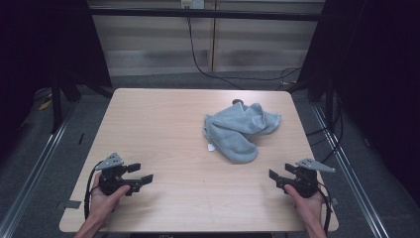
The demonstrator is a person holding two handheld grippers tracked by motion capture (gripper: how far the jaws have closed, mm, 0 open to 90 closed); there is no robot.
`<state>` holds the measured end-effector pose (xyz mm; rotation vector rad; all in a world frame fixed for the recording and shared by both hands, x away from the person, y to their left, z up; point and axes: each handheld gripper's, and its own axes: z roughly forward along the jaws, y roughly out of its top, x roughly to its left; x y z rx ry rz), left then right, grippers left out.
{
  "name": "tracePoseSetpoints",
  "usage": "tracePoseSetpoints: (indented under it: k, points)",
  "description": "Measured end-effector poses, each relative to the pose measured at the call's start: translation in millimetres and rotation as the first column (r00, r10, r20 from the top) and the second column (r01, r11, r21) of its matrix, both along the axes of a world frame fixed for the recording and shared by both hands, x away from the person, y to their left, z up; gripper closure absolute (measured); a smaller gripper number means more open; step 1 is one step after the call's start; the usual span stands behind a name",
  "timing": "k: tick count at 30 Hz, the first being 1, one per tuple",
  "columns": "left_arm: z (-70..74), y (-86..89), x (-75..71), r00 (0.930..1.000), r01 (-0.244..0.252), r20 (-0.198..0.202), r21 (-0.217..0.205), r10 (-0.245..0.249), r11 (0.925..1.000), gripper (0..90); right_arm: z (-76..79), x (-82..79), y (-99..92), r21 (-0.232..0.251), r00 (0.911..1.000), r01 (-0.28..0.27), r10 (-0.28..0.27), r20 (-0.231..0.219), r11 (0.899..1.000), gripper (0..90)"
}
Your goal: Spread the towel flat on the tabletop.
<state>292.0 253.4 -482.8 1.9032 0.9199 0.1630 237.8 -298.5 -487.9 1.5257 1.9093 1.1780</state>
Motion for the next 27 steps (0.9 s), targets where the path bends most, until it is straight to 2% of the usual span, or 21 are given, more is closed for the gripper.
tracePoseSetpoints:
  k: [4, 5, 7, 9, 11, 13, 18, 22, 23, 24, 26, 27]
  points:
    - [-0.9, -1.4, 1.6, 1.0, 0.003, -0.005, 0.003, -0.003, 1.0, 24.2, -0.1, 0.2, 1.0, -0.018, 1.0, -0.009, 0.009, -0.002, 1.0, 25.8]
    - [-1.3, -2.2, 2.1, 1.0, 0.005, -0.005, 0.004, -0.005, 1.0, 24.2, 0.9, 0.9, 2.0, -0.036, 0.9997, 0.014, -0.015, -0.019, 0.999, 25.1]
    - [-3.0, -5.1, 3.3, 0.9999, 0.008, -0.008, 0.011, -0.008, 0.9999, 24.2, 3.1, 3.7, 1.2, -0.013, 0.9996, -0.012, 0.011, -0.027, 1.0, 25.0]
    - [-4.8, -8.8, 5.1, 0.9997, 0.02, -0.015, 0.021, -0.019, 0.9996, 24.1, 5.0, 5.6, 1.3, -0.011, 0.9993, -0.019, 0.019, -0.031, 1.0, 25.3]
    - [-4.9, -11.9, 5.6, 0.9994, 0.032, -0.013, 0.033, -0.031, 0.9989, 24.1, 12.9, 12.9, 2.7, 0.015, 0.9979, -0.062, 0.062, -0.017, 0.998, 29.7]
    - [-3.1, -13.4, 4.0, 0.9993, 0.038, -0.007, 0.027, -0.038, 0.9989, 24.1, 19.5, 19.9, 6.7, 0.013, 0.9961, -0.088, 0.088, -0.003, 0.996, 31.6]
    - [-2.4, -11.5, 3.2, 0.9992, 0.04, 0.005, 0.041, -0.04, 0.9984, 24.0, 32.1, 41.1, 27.7, -0.009, 0.9828, -0.185, 0.185, 0.005, 0.983, 34.4]
    - [-2.7, -7.9, 3.0, 0.9996, 0.029, 0.002, 0.027, -0.029, 0.9992, 24.1, 37.5, 61.9, 47.4, -0.015, 0.9656, -0.26, 0.26, -0.013, 0.966, 32.8]
    - [-3.0, -7.7, 3.1, 0.9996, 0.027, 0.001, 0.028, -0.027, 0.9993, 24.1, 37.5, 61.9, 47.4, -0.015, 0.9656, -0.26, 0.26, -0.013, 0.966, 32.8]
    - [-3.5, -7.0, 3.7, 0.9996, 0.028, -0.001, 0.032, -0.028, 0.9991, 24.3, 39.4, 74.1, 53.3, -0.002, 0.9563, -0.29, 0.29, -0.037, 0.957, 28.4]
    - [-4.0, -6.2, 3.9, 0.9996, 0.029, 0.001, 0.031, -0.029, 0.9991, 24.3, 43.2, 85.7, 59.1, -0.018, 0.956, -0.293, 0.293, -0.019, 0.956, 29.2]
    - [-4.5, -6.3, 3.7, 0.9996, 0.027, -0.002, 0.029, -0.027, 0.9992, 24.4, 44.8, 92.2, 60.9, -0.008, 0.953, -0.303, 0.303, -0.014, 0.953, 28.9]
